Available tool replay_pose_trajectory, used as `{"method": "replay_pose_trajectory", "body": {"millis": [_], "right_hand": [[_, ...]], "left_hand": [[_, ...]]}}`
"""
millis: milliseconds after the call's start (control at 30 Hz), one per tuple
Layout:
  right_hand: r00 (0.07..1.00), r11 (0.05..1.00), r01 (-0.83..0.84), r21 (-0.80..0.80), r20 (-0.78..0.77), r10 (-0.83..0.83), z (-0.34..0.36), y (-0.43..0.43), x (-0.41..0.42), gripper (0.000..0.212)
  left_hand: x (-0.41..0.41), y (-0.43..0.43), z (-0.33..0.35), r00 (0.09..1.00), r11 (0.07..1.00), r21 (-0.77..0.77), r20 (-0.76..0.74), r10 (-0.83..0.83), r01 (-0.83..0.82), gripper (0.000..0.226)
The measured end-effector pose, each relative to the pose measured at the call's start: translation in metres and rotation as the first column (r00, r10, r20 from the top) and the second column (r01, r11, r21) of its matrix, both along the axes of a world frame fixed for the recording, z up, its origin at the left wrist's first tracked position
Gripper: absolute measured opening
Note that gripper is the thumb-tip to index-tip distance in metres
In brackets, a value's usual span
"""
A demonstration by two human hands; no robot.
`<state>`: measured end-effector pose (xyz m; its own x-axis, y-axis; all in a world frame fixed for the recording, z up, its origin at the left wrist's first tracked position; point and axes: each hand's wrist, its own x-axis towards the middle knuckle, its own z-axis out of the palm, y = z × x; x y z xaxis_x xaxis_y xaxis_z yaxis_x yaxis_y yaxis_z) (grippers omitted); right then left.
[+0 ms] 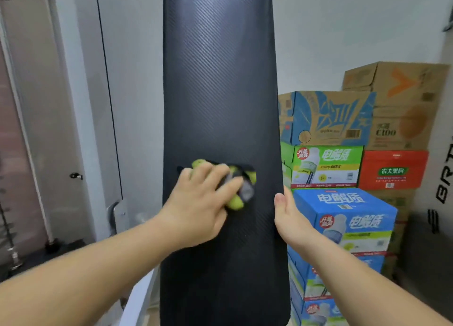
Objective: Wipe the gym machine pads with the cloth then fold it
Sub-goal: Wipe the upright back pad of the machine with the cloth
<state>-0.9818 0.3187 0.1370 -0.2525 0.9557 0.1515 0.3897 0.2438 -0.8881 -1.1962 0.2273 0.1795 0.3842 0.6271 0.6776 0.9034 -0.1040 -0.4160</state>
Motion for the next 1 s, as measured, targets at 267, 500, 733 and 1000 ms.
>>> {"method": "replay_pose_trajectory", "body": {"millis": [267, 500, 733, 1000], "right_hand": [[0.999, 0.999, -0.025, 0.025, -0.032, 0.025, -0.003, 0.013, 0.001, 0.059], [0.999, 0.997, 0.021, 0.08, -0.048, -0.017, -0.001, 0.014, 0.0, 0.048], [0.993, 0.978, 0.103, -0.18, 0.076, -0.091, -0.034, -0.033, 0.062, 0.024], [0.993, 0.999, 0.048, -0.003, 0.111, -0.047, -0.029, -0.053, 0.029, 0.053]], "left_hand": [[0.025, 0.076, 0.119, 0.949, 0.937, 0.2, 0.191, 0.25, -0.287, 0.052], [0.102, 0.089, 0.032, 0.999, 0.999, 0.02, -0.021, 0.035, -0.035, 0.041], [0.069, 0.014, -0.066, 0.959, 0.958, -0.244, -0.195, -0.204, 0.154, 0.05], [-0.018, 0.005, 0.009, 0.949, 0.971, 0.13, 0.275, 0.157, -0.199, 0.05]]}}
